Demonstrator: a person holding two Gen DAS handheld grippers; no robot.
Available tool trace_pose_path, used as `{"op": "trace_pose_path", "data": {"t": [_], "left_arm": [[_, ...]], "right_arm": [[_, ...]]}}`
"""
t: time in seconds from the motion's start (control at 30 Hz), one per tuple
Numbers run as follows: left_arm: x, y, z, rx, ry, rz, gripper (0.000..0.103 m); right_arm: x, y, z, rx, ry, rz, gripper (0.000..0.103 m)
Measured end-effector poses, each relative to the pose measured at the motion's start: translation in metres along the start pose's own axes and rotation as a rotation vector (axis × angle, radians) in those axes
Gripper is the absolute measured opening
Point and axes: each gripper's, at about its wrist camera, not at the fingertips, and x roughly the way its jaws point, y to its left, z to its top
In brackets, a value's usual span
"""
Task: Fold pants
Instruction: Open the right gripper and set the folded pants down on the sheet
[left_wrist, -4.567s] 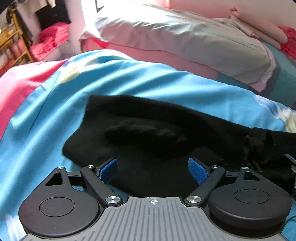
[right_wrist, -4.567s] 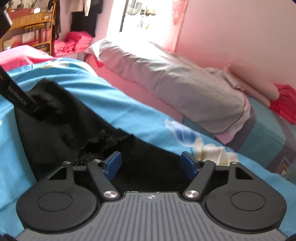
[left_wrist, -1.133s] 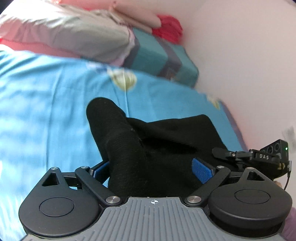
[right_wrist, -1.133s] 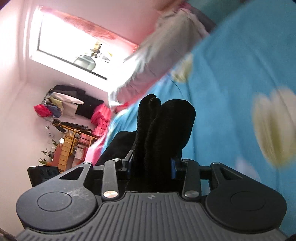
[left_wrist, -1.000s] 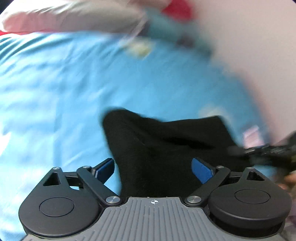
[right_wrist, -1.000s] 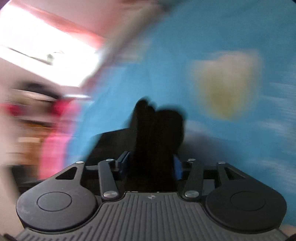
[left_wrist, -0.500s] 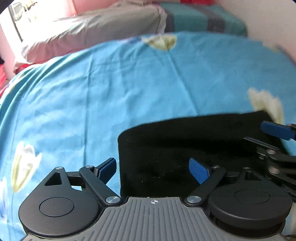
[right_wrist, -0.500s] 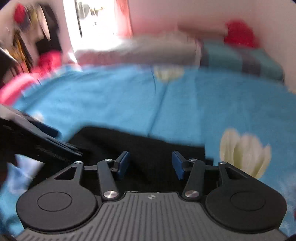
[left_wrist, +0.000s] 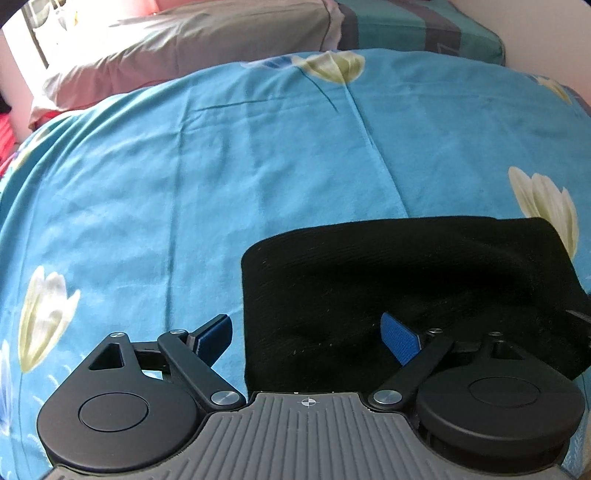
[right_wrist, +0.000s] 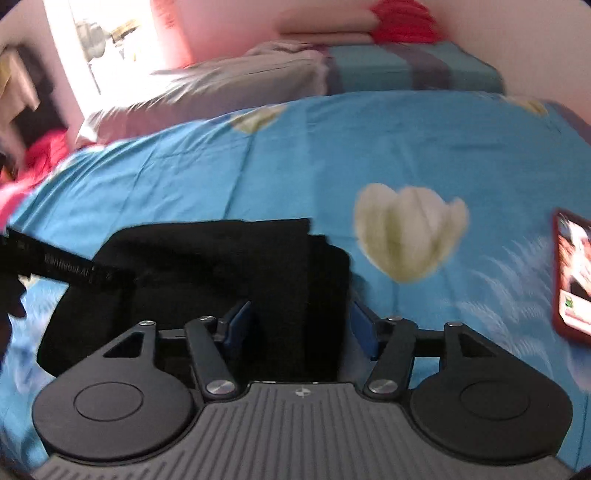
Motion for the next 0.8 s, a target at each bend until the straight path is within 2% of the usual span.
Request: {"op": "trace_pose_path", "data": {"t": [0.13,0.27,0.37,0.57,0.67,0.73,0.8], "left_arm": [[-0.003,0.000,-0.002,-0.011,0.002,0.001,0.103],[-0.013,0.003,-0.006,-0.010,-0.009,0.018,0.103],[-0.022,0.009,-0.012,-0.016,-0.017,0.030,0.103],[-0.041,0.026,-0.031,-0.044,0.000,0.059,0.103],[-0.052,0.029,-0.044,-0.048,0.014,0.066,0.103],[-0.058,0.026,-0.054,-0.032,0.027,0.068,0.103],[-0.061,0.021,-0.062,-0.015,0.044,0.069,0.103]], "right_arm": [[0.002,0.003,-0.007,-0.046,0.014,-0.013,0.068],[0.002,-0.017,-0.009,0.102,0.049,0.009,0.078],[0.003,-0.028,-0.016,0.152,0.061,0.015,0.082],[-0.006,-0.035,-0.028,0.218,0.090,0.004,0.083],[-0.013,-0.029,-0.032,0.190,0.135,-0.041,0.083],[-0.014,-0.019,-0.036,0.114,0.215,-0.126,0.083],[-0.018,-0.010,-0.043,0.038,0.256,-0.181,0.083]]}}
